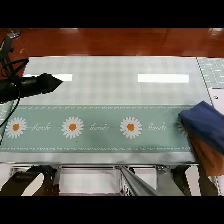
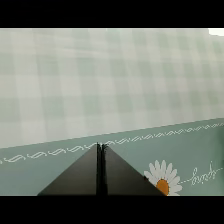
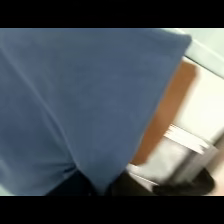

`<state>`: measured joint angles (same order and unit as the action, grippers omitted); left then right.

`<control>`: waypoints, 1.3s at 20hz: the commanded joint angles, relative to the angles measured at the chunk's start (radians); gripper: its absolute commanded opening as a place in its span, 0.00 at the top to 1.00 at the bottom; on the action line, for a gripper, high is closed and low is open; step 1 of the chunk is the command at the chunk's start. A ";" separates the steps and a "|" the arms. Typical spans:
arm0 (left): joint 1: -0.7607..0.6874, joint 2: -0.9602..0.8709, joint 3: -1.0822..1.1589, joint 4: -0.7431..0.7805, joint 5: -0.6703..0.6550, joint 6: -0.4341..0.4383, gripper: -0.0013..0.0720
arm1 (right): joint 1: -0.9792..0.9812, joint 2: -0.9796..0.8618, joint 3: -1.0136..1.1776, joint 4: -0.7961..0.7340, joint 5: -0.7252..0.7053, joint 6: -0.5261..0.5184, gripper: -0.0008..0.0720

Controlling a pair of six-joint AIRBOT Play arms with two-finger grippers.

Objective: Fold the shirts.

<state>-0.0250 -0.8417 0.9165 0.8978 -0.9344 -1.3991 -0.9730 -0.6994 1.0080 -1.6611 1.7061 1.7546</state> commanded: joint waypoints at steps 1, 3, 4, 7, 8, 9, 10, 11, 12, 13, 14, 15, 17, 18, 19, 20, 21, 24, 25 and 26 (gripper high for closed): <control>-0.003 -0.004 0.000 0.000 -0.001 -0.001 0.95 | -0.072 0.074 -0.152 -0.222 0.018 0.054 0.12; -0.003 -0.021 0.000 -0.001 0.008 -0.001 0.95 | -0.072 0.031 -0.131 -0.119 -0.035 0.046 0.13; -0.002 -0.037 0.006 0.000 0.019 0.001 0.95 | -0.072 -0.002 -0.094 -0.021 -0.077 0.027 0.16; 0.038 -0.150 0.173 0.003 -0.004 0.030 0.95 | 0.020 -0.126 0.084 0.716 -0.317 -0.121 0.95; 0.049 -0.198 0.271 0.013 -0.016 0.029 0.95 | 0.138 -0.157 0.134 1.030 -0.428 -0.216 0.95; 0.054 -0.254 0.391 0.019 -0.040 0.012 0.95 | 0.294 -0.188 0.188 1.157 -0.525 -0.263 0.95; 0.046 -0.313 0.519 0.019 -0.090 -0.010 0.95 | 0.491 -0.231 0.266 1.081 -0.603 -0.290 0.95; 0.028 -0.361 0.628 0.029 -0.146 -0.006 0.95 | 0.674 -0.278 0.333 0.897 -0.642 -0.290 0.95; -0.002 -0.393 0.710 0.087 -0.197 0.021 0.95 | 0.859 -0.334 0.376 0.640 -0.667 -0.237 0.95; -0.035 -0.398 0.725 0.189 -0.213 0.024 0.95 | 0.993 -0.388 0.380 0.385 -0.687 -0.108 0.95; -0.068 -0.393 0.688 0.325 -0.222 -0.004 0.95 | 1.099 -0.454 0.370 0.132 -0.672 0.031 0.95; -0.086 -0.391 0.620 0.433 -0.236 -0.065 0.95 | 1.160 -0.524 0.352 -0.035 -0.634 0.116 0.95; -0.083 -0.393 0.425 0.491 -0.208 -0.156 0.95 | 1.182 -0.639 0.306 -0.082 -0.563 0.154 0.95; -0.079 -0.397 0.342 0.490 -0.173 -0.178 0.95 | 1.182 -0.685 0.283 -0.046 -0.533 0.146 0.95; -0.074 -0.399 0.291 0.489 -0.144 -0.191 0.95 | 1.183 -0.714 0.264 -0.037 -0.527 0.128 0.95; -0.074 -0.399 0.266 0.486 -0.124 -0.192 0.95 | 1.184 -0.733 0.253 -0.037 -0.522 0.122 0.95; -0.074 -0.399 0.263 0.486 -0.120 -0.192 0.95 | 1.183 -0.738 0.253 -0.040 -0.523 0.122 0.95; -0.074 -0.398 0.267 0.487 -0.135 -0.192 0.95 | 1.181 -0.713 0.253 -0.049 -0.487 0.111 0.95; -0.075 -0.399 0.267 0.486 -0.139 -0.192 0.95 | 1.182 -0.703 0.253 -0.050 -0.476 0.111 0.95; -0.075 -0.399 0.267 0.487 -0.139 -0.192 0.95 | 1.181 -0.698 0.253 -0.050 -0.479 0.111 0.95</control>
<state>-0.0990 -1.2385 1.2007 1.3685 -1.0718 -1.5791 0.1993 -1.3983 1.2655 -1.6863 1.1965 1.8606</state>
